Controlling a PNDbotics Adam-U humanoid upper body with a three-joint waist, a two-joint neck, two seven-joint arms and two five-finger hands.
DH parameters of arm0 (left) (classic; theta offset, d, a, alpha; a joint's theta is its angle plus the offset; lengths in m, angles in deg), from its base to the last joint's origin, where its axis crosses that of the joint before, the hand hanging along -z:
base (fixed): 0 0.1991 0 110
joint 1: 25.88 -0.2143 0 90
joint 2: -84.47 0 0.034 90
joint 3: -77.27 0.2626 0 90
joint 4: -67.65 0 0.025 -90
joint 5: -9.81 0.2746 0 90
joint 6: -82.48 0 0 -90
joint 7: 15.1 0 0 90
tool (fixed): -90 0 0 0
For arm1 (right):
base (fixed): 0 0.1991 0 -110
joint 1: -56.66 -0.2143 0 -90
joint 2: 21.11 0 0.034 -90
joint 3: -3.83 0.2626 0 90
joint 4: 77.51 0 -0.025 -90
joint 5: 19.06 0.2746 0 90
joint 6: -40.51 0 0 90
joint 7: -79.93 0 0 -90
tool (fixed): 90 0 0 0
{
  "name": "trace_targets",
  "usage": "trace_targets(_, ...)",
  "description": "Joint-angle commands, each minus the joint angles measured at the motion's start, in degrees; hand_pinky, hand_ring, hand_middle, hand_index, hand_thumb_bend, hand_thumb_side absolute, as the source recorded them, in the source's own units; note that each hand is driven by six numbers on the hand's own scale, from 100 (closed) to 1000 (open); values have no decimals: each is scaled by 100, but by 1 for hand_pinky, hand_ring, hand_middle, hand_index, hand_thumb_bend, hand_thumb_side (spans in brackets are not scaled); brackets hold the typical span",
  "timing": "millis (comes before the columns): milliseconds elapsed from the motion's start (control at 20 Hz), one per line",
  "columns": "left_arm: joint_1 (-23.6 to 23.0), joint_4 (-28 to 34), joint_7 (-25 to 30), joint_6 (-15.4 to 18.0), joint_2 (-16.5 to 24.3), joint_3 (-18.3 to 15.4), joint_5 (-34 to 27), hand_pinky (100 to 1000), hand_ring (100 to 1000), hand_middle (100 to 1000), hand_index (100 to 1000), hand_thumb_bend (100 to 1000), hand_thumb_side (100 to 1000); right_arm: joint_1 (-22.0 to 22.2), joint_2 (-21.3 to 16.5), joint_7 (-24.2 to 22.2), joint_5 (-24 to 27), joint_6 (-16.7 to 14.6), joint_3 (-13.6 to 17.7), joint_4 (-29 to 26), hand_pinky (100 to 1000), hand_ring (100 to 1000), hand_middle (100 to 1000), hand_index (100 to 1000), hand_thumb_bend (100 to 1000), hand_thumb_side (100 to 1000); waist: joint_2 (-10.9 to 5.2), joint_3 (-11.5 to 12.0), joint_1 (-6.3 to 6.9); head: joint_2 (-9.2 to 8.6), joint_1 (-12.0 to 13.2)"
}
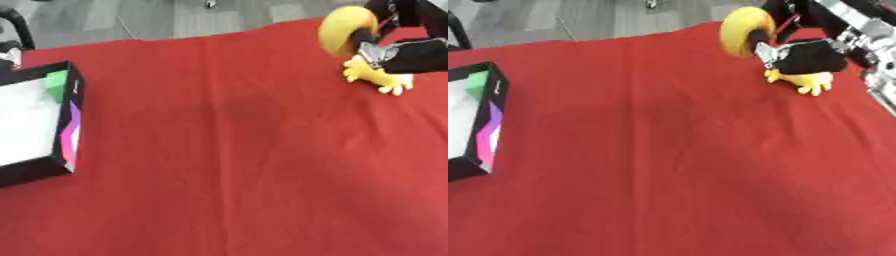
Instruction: Pick up the objects with one hand, pass them to the other hand, and then place them into the box on the other side of the table.
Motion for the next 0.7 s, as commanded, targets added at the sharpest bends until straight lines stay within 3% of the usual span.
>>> trace_targets(50,178,140,-130,25,174,-115,-107,835,848,737,780,100,362,-206,113,296,229,54,-110,-88,562,617,490,561,100,100,-203,23,23,-36,-40)
trace_targets(700,561,550,-201,294,118,-8,-591,825,841,728,772,100,399,-552,685,1088,741,347,-705,-88,565,621,498,571,100,130,-209,114,39,-69,-148)
